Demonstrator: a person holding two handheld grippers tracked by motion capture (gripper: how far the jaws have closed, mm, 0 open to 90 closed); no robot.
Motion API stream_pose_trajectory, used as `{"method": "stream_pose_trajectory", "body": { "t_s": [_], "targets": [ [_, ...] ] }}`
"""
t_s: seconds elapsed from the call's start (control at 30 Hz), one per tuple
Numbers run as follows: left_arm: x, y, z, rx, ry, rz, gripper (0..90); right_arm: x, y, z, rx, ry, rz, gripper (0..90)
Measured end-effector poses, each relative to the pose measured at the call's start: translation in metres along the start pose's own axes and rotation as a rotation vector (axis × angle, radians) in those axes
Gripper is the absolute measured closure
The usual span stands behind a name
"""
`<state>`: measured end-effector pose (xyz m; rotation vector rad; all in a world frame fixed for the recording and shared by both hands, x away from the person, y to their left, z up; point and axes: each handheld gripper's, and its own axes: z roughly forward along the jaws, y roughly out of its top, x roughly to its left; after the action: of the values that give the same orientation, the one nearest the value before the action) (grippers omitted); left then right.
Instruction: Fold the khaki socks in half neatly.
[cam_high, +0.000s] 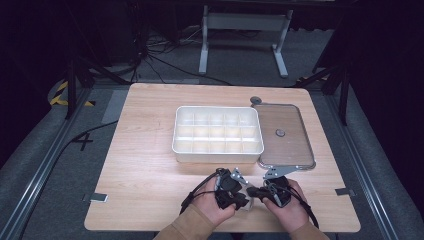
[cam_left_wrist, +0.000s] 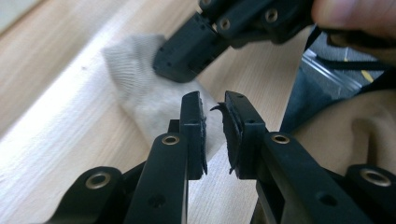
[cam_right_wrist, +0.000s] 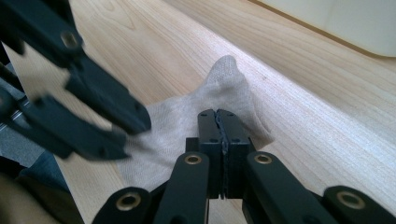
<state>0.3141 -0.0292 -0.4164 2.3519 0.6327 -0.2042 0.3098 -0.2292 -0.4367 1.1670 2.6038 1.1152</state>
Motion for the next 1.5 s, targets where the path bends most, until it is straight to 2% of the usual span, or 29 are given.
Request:
{"method": "stream_pose_trajectory", "body": {
  "t_s": [0.03, 0.13, 0.2, 0.23, 0.3, 0.37, 0.5, 0.67, 0.73, 0.77, 0.83, 0.9, 0.93, 1.03, 1.1, 1.23, 1.3, 1.37, 1.43, 1.5],
  "targets": [
    [0.0, -0.001, 0.006, 0.065, -0.017, -0.014, 76.1, 0.0, -0.001, 0.0, 0.001, 0.0, -0.002, 89.9],
    [0.0, -0.003, 0.013, 0.087, -0.02, -0.029, 76.2, 0.0, -0.001, 0.001, 0.003, -0.003, -0.006, 89.8],
    [0.002, -0.002, 0.014, 0.104, -0.017, -0.02, 78.1, 0.0, -0.001, 0.001, 0.009, -0.002, -0.004, 89.6],
    [0.002, -0.003, 0.015, 0.099, -0.01, -0.041, 78.7, 0.0, -0.001, 0.002, 0.012, -0.006, -0.01, 89.5],
    [0.003, -0.004, 0.018, 0.105, -0.01, -0.045, 80.3, 0.001, -0.002, 0.003, 0.015, -0.005, -0.011, 89.4],
    [0.004, -0.004, 0.018, 0.105, -0.011, -0.032, 81.1, 0.002, -0.003, 0.003, 0.018, -0.005, -0.014, 89.3],
    [0.004, -0.005, 0.021, 0.116, -0.026, -0.049, 82.3, 0.002, -0.004, 0.003, 0.025, -0.004, -0.012, 89.4],
    [0.005, -0.005, 0.021, 0.117, -0.026, -0.042, 83.0, 0.001, -0.005, 0.003, 0.029, 0.002, 0.001, 89.0],
    [0.004, -0.006, 0.019, 0.105, -0.052, -0.045, 79.3, 0.001, -0.006, 0.003, 0.036, -0.004, -0.006, 89.0],
    [0.004, -0.006, 0.019, 0.105, -0.052, -0.045, 78.4, 0.001, -0.006, 0.003, 0.036, -0.004, -0.006, 89.0],
    [0.005, -0.005, 0.013, 0.105, -0.107, -0.048, 78.3, 0.002, -0.007, 0.003, 0.034, -0.006, -0.011, 89.1],
    [0.007, -0.005, 0.006, 0.055, -0.097, -0.05, 78.7, 0.002, -0.007, 0.003, 0.035, -0.01, -0.015, 89.2],
    [0.007, -0.005, 0.001, 0.035, -0.073, -0.056, 79.2, 0.002, -0.007, 0.003, 0.036, -0.011, -0.015, 89.2],
    [0.01, -0.005, -0.003, 0.018, -0.023, -0.04, 80.7, 0.002, -0.007, 0.003, 0.037, -0.011, -0.016, 89.2],
    [0.01, -0.005, 0.001, 0.036, 0.0, -0.044, 81.5, 0.003, -0.007, 0.003, 0.039, -0.016, -0.018, 89.2],
    [0.011, -0.007, 0.01, 0.105, 0.009, -0.051, 84.4, 0.005, -0.007, 0.004, 0.043, -0.02, -0.029, 89.2],
    [0.011, -0.007, 0.012, 0.097, 0.012, -0.058, 85.4, 0.006, -0.007, 0.003, 0.045, -0.019, -0.027, 89.1],
    [0.011, -0.007, 0.013, 0.123, 0.023, -0.058, 86.2, 0.006, -0.008, 0.003, 0.042, -0.021, -0.032, 88.8],
    [0.011, -0.008, 0.015, 0.106, 0.027, -0.066, 87.2, 0.007, -0.008, 0.002, 0.036, -0.025, -0.027, 87.4],
    [0.011, -0.008, 0.014, 0.118, 0.031, -0.071, 87.6, 0.007, -0.008, 0.001, 0.031, -0.028, -0.025, 85.7]
  ]
}}
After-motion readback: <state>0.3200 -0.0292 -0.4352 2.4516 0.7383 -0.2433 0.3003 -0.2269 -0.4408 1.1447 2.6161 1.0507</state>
